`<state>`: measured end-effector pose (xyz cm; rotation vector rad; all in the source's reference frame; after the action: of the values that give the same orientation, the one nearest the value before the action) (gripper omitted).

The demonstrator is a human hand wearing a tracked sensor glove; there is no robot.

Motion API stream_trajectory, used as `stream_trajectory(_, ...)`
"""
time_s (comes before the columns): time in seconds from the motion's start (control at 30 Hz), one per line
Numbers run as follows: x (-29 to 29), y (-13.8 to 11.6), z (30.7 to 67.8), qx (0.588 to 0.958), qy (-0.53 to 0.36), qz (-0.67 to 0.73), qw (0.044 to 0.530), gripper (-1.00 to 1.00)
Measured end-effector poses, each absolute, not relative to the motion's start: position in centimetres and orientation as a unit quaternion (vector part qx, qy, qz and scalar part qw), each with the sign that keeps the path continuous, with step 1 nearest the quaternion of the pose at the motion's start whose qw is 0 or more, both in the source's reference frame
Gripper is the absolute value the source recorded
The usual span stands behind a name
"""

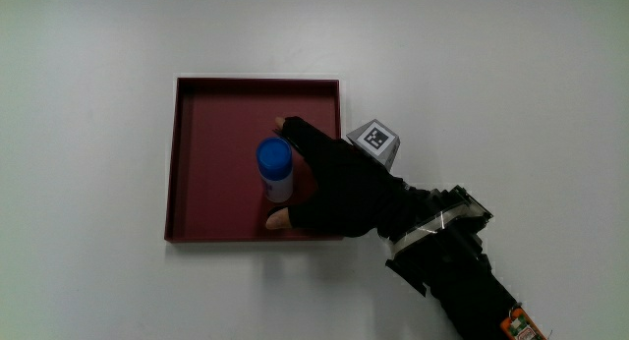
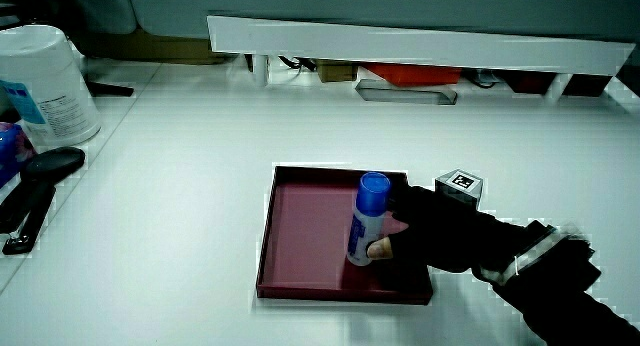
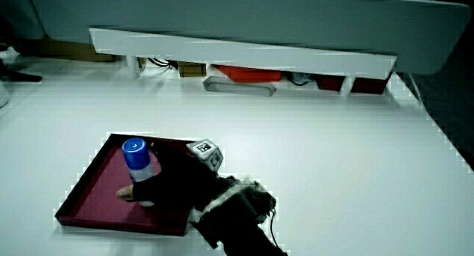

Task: Pick glue from plate

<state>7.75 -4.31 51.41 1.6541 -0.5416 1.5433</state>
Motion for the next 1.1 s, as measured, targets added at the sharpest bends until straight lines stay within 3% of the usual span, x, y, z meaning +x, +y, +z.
stream_trajectory(0.27,8.3,-4.6,52.2,0.642,-0.199,0.654,0.346,0.47)
stream_trajectory(0.57,8.2,-4.5,51.6,0.665,-0.197,0.652,0.307,1.00)
stream_trajectory(0.77,8.3,-4.3,51.2,0.675,-0.204,0.648,0.287,1.00)
stream_trajectory(1.1,11.3,-4.9,47.6,0.636,-0.179,0.696,0.280,1.00)
